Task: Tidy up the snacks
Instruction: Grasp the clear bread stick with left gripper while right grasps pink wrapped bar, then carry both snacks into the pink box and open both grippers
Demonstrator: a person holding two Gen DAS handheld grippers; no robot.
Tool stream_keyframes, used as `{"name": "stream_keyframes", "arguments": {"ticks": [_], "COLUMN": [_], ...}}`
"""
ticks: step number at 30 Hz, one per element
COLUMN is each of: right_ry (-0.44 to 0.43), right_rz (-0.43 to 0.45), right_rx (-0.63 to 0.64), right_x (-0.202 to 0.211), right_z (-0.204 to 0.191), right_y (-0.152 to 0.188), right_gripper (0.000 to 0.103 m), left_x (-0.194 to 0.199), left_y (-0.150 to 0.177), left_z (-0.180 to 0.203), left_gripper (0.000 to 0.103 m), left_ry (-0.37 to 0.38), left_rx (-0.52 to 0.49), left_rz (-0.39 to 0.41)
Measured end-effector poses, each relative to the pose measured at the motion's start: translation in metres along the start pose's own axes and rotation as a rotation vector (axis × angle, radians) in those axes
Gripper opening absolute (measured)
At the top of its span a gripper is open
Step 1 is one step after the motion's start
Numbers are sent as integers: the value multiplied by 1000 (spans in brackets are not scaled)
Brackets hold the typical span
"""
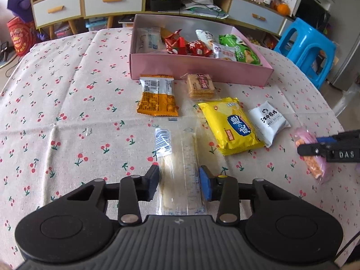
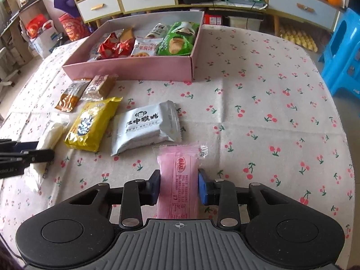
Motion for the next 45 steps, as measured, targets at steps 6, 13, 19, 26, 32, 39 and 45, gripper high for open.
{"name": "stream_keyframes", "arguments": {"ticks": [6,13,19,26,32,39,45], "right_ry": [2,22,-17,-68,-139,-181,-233], "right_rz": [-25,-44,-9,67,117,132,162], "right_rx": [13,49,-16,-93,-157,-165,-188], "right_x": [5,2,14,33,40,27,5], "right_z": [-2,-7,-8,-16,-28,-44,-44], "right_y": [7,8,-8,-45,-77,-115,-159], "right_gripper": [36,31,31,31,31,31,31], "left_x": [0,1,8,21,24,15,-1], "left_y": [-2,-7,-13,-32,-54,-93,-133], "left_z": [-4,-8,-16,-11,-5,0,-10], "left_gripper": [32,28,26,26,26,25,25], "left_ry": [6,12,39,78,114,103,113], "left_rx": [24,68,124,152,194,158,147], "left_rz": [-1,-9,-1,39,80,119,168]}}
Point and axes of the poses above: each gripper's, at about its wrist camera, not at the fingertips, and x roughly against the way its jaws point, z to its right, y to its underside, the point moved 6 cm from there along -x, roughly the way its jaws point, and after that the axes turned 6 degrees about -z, right-handed, at the moved point
